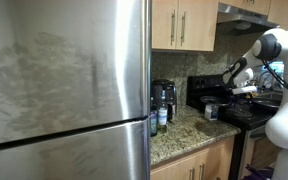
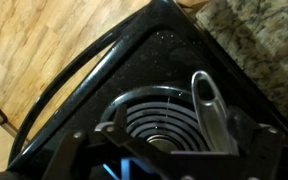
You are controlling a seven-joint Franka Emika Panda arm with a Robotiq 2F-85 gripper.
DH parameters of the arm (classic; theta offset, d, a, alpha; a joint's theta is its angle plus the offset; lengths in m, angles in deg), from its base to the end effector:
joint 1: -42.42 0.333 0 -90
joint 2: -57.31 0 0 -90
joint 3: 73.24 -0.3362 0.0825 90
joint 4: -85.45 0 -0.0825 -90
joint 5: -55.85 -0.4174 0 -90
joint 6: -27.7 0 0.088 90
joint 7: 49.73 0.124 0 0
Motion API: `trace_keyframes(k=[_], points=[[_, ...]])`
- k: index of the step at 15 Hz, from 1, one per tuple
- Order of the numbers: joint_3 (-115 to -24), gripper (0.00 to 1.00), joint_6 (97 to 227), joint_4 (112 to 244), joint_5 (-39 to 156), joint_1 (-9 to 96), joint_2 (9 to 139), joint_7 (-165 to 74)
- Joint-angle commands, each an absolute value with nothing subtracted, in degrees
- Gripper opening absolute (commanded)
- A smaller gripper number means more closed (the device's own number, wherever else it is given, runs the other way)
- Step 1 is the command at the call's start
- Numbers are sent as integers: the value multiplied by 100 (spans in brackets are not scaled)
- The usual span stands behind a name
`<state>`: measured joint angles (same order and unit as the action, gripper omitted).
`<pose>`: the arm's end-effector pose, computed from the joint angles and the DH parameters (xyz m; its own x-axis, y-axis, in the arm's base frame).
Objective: Move the pan to the left front plate of the stove
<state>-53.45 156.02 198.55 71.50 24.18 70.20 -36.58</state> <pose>0.4975 -0.3953 0.3538 0.7583 -0.6460 0.0880 -0.6412 -0.7146 0.2797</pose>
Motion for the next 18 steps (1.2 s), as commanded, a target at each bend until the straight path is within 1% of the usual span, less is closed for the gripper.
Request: trace_keyframes(k=[1,3,4,11,15,16,18], points=[[-5465,100,16026,19448,6482,2309,7616,-3840],[-5648,100,15830,19367,5702,2254,7740,-4077],[-5433,100,15928,19576,6164,2415,7551,-3853],[-5434,100,16017,19569,6123,2428,7629,-3900],[-5379,100,16257,19528,6233,2522,7781,-3526],[-5431,100,16064,19544,6111,2467,7668,-3716],[-5459,100,16112,19530,6035,2450,7739,-3666]])
